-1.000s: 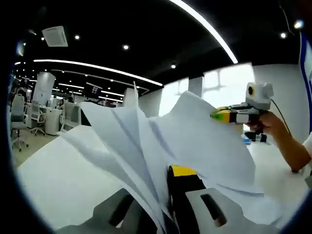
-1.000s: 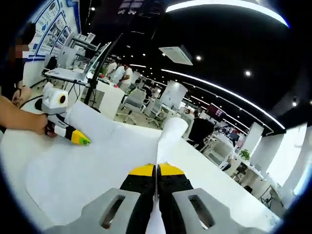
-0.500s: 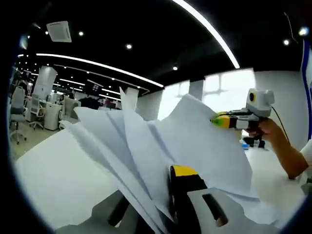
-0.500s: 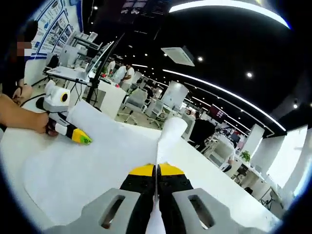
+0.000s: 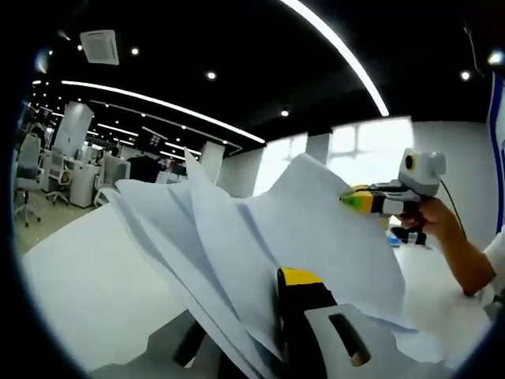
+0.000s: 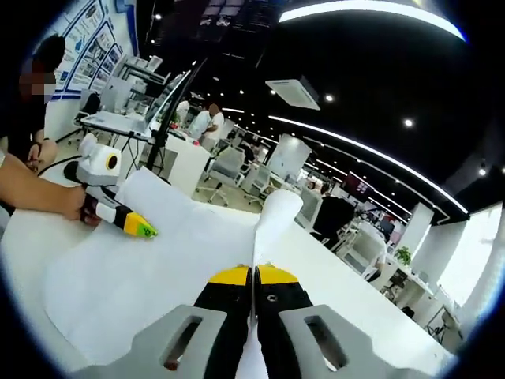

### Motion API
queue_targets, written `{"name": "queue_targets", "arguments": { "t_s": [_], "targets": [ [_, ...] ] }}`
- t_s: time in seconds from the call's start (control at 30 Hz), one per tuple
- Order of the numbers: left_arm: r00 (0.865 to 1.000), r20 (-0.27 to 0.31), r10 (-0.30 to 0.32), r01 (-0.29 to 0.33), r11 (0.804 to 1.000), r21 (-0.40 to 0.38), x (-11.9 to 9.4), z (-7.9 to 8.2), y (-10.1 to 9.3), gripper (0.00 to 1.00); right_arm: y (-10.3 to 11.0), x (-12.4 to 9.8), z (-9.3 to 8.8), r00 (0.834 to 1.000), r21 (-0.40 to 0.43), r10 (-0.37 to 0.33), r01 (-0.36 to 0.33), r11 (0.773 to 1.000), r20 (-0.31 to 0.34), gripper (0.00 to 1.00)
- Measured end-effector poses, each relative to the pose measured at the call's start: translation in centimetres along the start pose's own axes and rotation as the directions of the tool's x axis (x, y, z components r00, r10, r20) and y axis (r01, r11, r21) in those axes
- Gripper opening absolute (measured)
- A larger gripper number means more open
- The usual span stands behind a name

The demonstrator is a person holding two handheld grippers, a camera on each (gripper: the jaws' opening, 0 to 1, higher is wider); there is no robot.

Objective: Organize the stack of printing papers by aligning and flattening the scattered papers on the table

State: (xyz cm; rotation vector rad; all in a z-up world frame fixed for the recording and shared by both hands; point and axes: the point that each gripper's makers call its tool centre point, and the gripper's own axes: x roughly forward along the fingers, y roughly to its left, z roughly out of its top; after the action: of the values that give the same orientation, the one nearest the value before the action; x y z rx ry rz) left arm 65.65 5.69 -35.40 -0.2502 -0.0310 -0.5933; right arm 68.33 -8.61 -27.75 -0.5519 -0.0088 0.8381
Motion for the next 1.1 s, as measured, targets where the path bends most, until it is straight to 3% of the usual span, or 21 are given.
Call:
{"name": "queue_targets", "arguments": {
  "t_s": [1.1],
  "targets": [
    [1.000, 0.023, -0.019, 0.020, 0.999, -0.050, -0.1, 0.4, -0.3, 0.13, 2.9, 0.4, 1.7, 0.995, 0.019, 0.081, -0.082, 0.996, 0.049, 0.00]
  ]
}}
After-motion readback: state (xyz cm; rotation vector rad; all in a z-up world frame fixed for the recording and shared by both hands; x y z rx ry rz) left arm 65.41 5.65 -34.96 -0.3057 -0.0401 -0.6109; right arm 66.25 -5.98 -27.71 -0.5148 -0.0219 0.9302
